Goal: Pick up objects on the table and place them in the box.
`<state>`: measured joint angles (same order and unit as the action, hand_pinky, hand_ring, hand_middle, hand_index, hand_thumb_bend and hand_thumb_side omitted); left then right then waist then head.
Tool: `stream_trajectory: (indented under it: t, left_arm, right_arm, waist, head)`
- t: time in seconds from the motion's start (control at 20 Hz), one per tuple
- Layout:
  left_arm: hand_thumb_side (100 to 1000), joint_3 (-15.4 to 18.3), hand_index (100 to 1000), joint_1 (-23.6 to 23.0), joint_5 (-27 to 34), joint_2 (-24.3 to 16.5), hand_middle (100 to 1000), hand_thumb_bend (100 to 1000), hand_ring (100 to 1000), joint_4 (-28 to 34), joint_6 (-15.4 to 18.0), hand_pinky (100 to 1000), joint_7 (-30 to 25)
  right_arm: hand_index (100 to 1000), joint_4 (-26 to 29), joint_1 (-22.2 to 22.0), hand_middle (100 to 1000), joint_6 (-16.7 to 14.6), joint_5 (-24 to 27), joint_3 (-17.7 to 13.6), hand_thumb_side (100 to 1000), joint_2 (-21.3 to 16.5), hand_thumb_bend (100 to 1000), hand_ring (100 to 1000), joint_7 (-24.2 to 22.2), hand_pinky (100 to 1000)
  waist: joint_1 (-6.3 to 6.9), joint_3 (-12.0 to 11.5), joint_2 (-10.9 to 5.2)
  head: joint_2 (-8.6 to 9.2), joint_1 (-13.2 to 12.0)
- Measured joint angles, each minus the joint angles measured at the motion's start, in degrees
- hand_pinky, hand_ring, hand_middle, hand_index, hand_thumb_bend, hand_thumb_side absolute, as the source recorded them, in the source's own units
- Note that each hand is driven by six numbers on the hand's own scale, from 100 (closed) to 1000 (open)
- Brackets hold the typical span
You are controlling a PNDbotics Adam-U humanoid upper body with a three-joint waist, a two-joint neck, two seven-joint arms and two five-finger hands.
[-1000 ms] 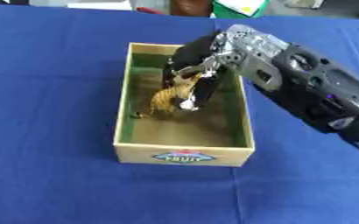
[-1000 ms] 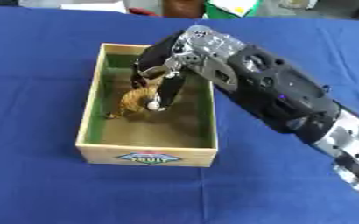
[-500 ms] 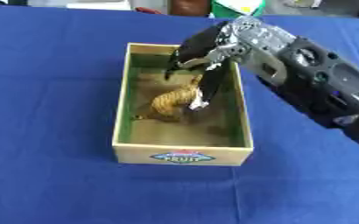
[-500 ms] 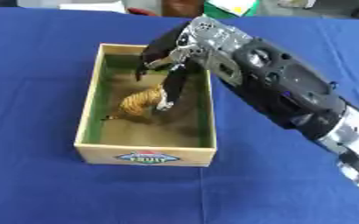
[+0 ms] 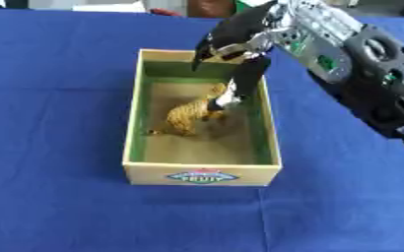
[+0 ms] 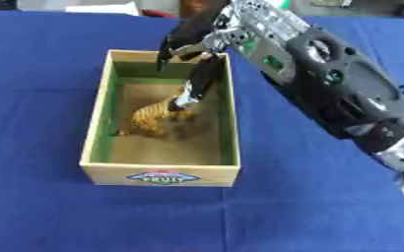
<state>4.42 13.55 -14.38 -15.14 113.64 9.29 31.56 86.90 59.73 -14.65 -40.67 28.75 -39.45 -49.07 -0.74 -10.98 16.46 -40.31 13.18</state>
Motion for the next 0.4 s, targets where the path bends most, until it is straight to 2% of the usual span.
stream_trajectory:
  t: [0.1,0.15,0.25,0.35,0.4]
  left_arm:
    - [480,0.1,703,0.0,0.0,0.1,545,100,552,0.0,0.0,501,0.1]
    - [480,0.1,703,0.0,0.0,0.1,545,100,552,0.0,0.0,501,0.1]
    - [480,0.3,704,0.0,-0.1,0.1,545,100,552,0.0,0.0,501,0.2]
    - [480,0.4,704,0.0,-0.2,0.1,545,100,552,0.0,0.0,501,0.4]
    - [480,0.4,704,0.0,-0.2,0.1,546,100,552,0.0,0.0,501,0.5]
  right_arm:
    - [919,2.8,-1.6,837,1.3,1.6,-2.7,904,-1.0,314,912,1.2,902]
    - [919,4.2,-2.8,837,2.0,2.5,-4.0,904,-1.6,314,912,2.0,902]
    - [898,6.9,-5.1,830,3.6,4.2,-6.7,905,-2.7,162,890,3.5,888]
    - [889,9.6,-7.5,825,5.3,5.6,-9.5,926,-3.8,100,875,5.2,875]
    - [887,10.9,-8.8,824,6.1,6.2,-10.8,930,-4.4,100,866,6.0,868]
  waist:
    - [-0.32,0.0,0.13]
    - [-0.39,0.0,0.21]
    - [-0.3,0.1,0.31]
    - [-0.28,0.3,0.51]
    - [-0.28,0.4,0.55]
  head:
    - [0.02,-0.1]
    - [0.03,-0.1]
    - [0.05,-0.2]
    - [0.08,-0.6]
    - [0.09,-0.8]
